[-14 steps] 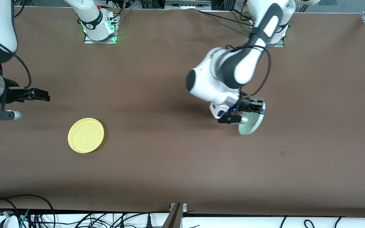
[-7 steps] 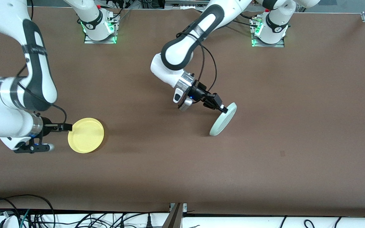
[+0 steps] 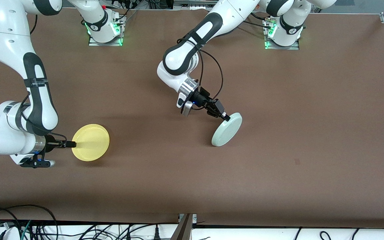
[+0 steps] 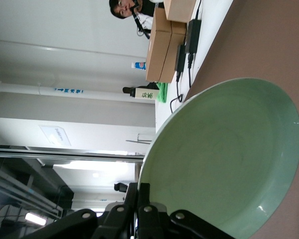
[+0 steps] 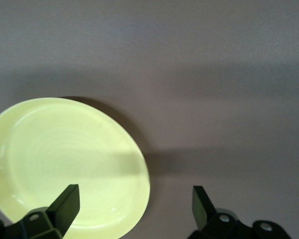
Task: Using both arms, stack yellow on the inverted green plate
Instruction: 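Lift and flip the green plate while the right gripper reaches the yellow plate, then lower the inverted green plate mid-table and open the left gripper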
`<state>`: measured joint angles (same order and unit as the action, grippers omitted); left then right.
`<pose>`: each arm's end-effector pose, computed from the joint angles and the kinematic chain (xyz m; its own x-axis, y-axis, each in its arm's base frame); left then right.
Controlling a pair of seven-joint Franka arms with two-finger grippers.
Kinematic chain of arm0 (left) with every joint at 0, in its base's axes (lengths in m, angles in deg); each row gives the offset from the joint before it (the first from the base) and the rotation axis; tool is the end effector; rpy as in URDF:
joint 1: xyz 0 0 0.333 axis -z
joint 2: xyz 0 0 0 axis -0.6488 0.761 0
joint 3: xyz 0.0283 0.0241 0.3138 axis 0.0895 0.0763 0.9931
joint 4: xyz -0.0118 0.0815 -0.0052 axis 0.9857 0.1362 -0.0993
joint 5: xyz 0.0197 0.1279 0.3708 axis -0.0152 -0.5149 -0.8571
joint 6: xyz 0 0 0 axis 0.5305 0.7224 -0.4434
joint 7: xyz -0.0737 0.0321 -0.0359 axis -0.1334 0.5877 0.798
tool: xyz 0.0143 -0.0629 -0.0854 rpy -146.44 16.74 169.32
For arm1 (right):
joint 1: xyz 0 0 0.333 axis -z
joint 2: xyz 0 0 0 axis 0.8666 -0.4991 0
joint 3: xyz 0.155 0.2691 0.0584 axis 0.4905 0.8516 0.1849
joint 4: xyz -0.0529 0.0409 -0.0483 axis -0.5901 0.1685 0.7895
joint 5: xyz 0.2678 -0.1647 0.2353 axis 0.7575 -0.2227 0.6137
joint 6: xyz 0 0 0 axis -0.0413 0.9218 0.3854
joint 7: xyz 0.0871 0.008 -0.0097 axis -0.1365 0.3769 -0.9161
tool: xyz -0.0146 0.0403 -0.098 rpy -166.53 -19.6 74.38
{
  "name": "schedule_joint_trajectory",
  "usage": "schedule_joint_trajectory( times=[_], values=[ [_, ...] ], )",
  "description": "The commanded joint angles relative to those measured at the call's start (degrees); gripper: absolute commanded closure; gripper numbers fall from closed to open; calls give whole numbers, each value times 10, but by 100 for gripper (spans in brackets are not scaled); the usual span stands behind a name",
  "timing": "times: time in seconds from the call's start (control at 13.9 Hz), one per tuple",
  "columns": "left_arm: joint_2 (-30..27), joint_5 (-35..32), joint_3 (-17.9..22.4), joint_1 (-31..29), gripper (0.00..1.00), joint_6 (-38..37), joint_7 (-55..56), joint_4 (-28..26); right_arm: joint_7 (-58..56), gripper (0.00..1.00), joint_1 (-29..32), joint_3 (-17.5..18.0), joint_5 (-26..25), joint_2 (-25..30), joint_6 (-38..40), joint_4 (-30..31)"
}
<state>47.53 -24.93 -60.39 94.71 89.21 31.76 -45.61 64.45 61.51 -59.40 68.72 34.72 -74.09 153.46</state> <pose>0.4816 -0.5117 0.2146 0.8042 -0.5863 0.0972 -0.0120 -0.1795 -0.9837 0.7075 -0.0704 0.2273 0.9872 -0.0227 -0.1578 -0.0325 -0.9977 -0.0603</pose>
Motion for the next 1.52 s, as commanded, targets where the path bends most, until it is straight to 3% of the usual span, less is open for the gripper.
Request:
schedule_joint_trajectory(
  times=[0.0,0.36,0.43,0.51,0.79,0.87,1.01,1.15,1.23,1.44],
  values=[
    [31,-13,8,27,100,1,16,23,-12,0,4,6,9,0,-25,21],
    [55,-11,7,48,100,1,62,23,-31,0,4,8,10,1,-26,48],
    [56,-11,6,54,58,1,58,22,-36,0,4,8,10,1,-26,51],
    [56,-9,6,58,1,1,61,21,-37,0,4,8,10,1,-25,53],
    [51,39,-1,62,0,3,122,27,-69,0,9,7,62,1,-19,60],
    [51,68,-1,68,0,19,187,34,-70,10,11,7,62,1,-19,61],
    [51,95,-5,79,0,55,273,35,-69,59,12,7,62,1,-17,60],
    [49,129,-6,83,0,107,346,37,-69,91,12,7,62,1,-13,61],
    [45,144,-9,82,0,143,393,37,-69,99,13,7,62,1,-12,60],
    [41,147,-9,75,0,254,489,38,-69,100,13,7,63,1,-12,59]
  ],
)
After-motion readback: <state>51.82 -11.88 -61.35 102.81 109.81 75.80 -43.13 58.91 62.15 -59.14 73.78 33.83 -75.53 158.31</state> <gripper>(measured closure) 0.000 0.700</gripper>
